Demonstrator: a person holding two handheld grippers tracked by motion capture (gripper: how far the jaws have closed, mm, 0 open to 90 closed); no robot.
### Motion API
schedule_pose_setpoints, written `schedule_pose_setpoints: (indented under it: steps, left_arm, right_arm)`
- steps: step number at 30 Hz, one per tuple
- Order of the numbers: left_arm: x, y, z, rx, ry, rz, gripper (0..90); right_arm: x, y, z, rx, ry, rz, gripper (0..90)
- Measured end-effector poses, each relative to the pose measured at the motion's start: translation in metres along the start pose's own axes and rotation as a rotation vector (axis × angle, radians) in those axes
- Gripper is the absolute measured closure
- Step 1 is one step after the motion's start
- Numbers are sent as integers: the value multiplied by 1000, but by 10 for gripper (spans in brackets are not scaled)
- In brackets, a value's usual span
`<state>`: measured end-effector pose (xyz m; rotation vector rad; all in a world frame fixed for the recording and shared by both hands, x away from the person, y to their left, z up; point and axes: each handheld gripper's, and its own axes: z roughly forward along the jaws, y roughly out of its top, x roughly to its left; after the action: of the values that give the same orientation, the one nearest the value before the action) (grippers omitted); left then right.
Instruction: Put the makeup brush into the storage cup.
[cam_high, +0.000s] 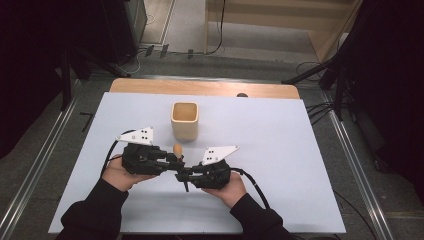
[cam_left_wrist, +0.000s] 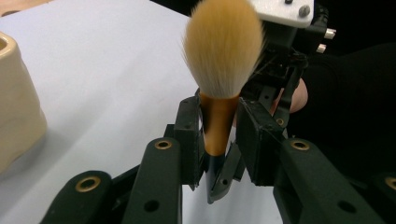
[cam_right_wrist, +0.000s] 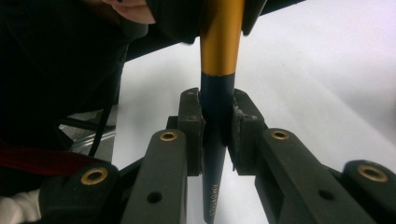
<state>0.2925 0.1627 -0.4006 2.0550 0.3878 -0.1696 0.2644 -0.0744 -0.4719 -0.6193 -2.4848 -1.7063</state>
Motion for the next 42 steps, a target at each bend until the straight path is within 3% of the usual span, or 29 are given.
schedule_pose_setpoints:
  steps: [6, 9, 14, 22, 32, 36, 42]
  left_arm:
    - [0, -1, 0, -25, -3, 10, 579]
    - [-1, -3, -1, -55, -3, 35, 504]
    - [0, -8, -4, -95, 18, 55, 398]
    - [1, -16, -4, -115, 49, 87, 288]
    - [2, -31, -12, -134, 90, 89, 259]
    - [1, -38, -16, -161, 126, 103, 233]
    - [0, -47, -17, -161, 169, 117, 182]
  right_arm:
    - [0, 1, -2, -11, -6, -4, 783]
    - [0, 1, -3, -13, -12, -10, 783]
    - [-2, 2, -7, -24, -31, -18, 783]
    - [-4, 3, -11, -38, -49, -22, 783]
    - [-9, 4, -17, -53, -87, -21, 783]
    - [-11, 6, -20, -59, -108, -22, 783]
    - [-16, 10, -27, -77, -147, -19, 783]
